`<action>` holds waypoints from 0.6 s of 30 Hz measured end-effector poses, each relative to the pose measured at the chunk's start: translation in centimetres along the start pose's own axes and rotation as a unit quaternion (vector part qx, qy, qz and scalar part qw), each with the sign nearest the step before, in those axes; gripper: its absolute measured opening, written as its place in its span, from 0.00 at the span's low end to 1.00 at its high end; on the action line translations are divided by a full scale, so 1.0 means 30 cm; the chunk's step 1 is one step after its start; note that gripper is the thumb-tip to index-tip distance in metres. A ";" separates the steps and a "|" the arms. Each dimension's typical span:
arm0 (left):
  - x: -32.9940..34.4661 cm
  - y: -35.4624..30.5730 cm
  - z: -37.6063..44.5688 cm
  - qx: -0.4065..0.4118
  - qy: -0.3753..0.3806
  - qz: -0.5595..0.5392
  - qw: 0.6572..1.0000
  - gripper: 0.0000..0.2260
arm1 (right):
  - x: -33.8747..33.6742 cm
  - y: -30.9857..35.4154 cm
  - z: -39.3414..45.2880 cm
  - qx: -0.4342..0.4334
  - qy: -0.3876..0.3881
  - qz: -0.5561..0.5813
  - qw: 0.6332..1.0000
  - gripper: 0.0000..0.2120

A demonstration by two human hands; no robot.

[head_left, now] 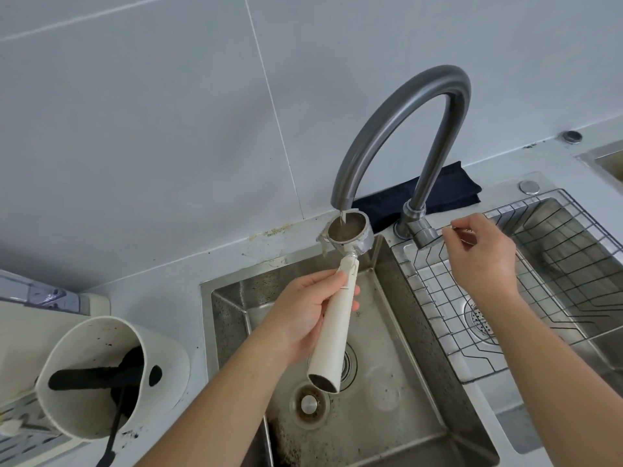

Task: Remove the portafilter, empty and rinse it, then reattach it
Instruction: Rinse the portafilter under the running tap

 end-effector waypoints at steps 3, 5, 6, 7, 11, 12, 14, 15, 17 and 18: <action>-0.003 0.000 -0.006 -0.020 -0.015 0.051 0.998 0.10 | 0.000 0.000 -0.001 0.000 0.000 0.000 1.000 0.06; -0.007 -0.003 -0.011 -0.032 -0.029 0.076 0.996 0.10 | -0.001 0.003 -0.002 -0.005 0.000 -0.002 1.000 0.05; -0.012 -0.004 -0.014 -0.039 -0.036 0.086 0.995 0.10 | -0.001 0.004 -0.002 -0.008 0.000 -0.004 1.000 0.05; -0.017 -0.004 -0.018 -0.044 -0.043 0.098 0.993 0.09 | -0.002 0.006 -0.002 -0.010 0.000 -0.006 1.000 0.05; -0.055 -0.006 -0.041 -0.046 -0.068 0.148 0.986 0.08 | -0.003 0.014 -0.002 -0.019 -0.002 -0.013 1.000 0.04; -0.066 -0.007 -0.047 -0.047 -0.072 0.166 0.982 0.08 | -0.003 0.015 -0.002 -0.020 -0.002 -0.013 1.000 0.04; -0.086 -0.013 -0.060 -0.044 -0.078 0.192 0.977 0.08 | -0.004 0.014 -0.003 -0.017 -0.001 -0.011 1.000 0.04; -0.095 -0.017 -0.065 -0.039 -0.082 0.198 0.976 0.07 | -0.004 0.014 -0.003 -0.016 -0.001 -0.011 1.000 0.04; -0.113 -0.031 -0.076 -0.023 -0.093 0.215 0.972 0.05 | -0.003 0.014 -0.003 -0.013 0.000 -0.010 1.000 0.04; -0.122 -0.040 -0.082 -0.013 -0.101 0.225 0.969 0.04 | -0.003 0.013 -0.002 -0.011 0.001 -0.009 1.000 0.04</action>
Point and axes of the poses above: each hand's wrist, its own z-axis towards the middle knuckle, its own x-axis out of the palm, y = z × x, the point moved 6 cm from there along z, towards the middle knuckle, and after that the axes turned 7 degrees about -x, right-handed, at the moved point
